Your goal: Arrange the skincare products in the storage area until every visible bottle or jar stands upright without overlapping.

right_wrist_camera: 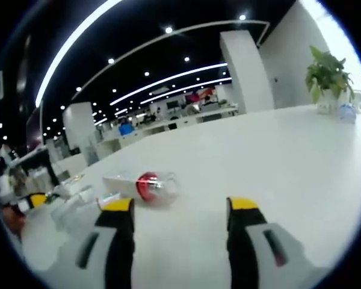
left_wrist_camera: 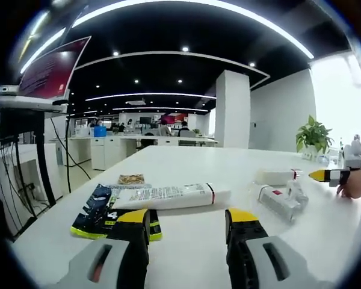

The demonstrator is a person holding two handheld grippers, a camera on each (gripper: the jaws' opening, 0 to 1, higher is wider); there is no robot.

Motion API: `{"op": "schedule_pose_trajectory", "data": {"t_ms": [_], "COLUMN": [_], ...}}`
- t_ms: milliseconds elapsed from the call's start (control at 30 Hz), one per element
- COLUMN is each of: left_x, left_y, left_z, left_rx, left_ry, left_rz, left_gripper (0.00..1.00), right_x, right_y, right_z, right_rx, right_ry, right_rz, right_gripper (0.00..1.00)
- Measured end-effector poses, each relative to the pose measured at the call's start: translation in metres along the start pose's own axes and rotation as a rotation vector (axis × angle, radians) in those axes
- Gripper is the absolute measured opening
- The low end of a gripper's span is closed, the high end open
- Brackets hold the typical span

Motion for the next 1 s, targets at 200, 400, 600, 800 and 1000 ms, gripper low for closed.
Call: {"op": "schedule_pose_trajectory", "data": {"t_ms": [200, 400, 600, 800, 1000], "left_x": [-0.0006, -0.0020, -0.0031, -0.0029, -0.0015], "left_y": [-0.0005, 0.0000, 0.0000, -0.0001, 0.0020], "left_z": [-0.0003, -0.0007, 0.0001, 0.0008, -0.0005], "left_rx": [0.005, 0.005, 0.013, 0.023, -0.007], "left_ry": [-0.004, -0.004, -0.007, -0.008, 0.011], "left_rz": [0.005, 0.009, 0.008, 0.004, -0.005], "left_gripper": [0.52, 0.52, 0.52, 0.52, 0.52], "right_x": [0.0008, 0.0006, -0.0010, -0.0027, -0.0014], "right_y": [-0.0004, -0.0009, -0.0001, 0.0019, 0.0020], "right_z": [-0.0005, -0.0020, -0.0035, -0.0038, -0.0054], "right_rx": [0.015, 0.017, 0.027, 0.027, 0.020], "right_ry": [0.006, 0.009, 0.003, 0.003, 0.026], "right_rz": [-0.009, -0.019, -0.017, -0.011, -0.022], "right_gripper": [0.60, 0.60, 0.59, 0.57, 0.56]}}
Point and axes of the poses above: the point that each gripper's makers call its tool centre point, and the gripper's own axes: x roughly forward along the fingers, z roughly to its right, y roughly out of its top, the point moved 7 cm from there along -x, roughly backward along the fingers, and after that the axes turned 14 degrees about y, right-handed, at the moved point
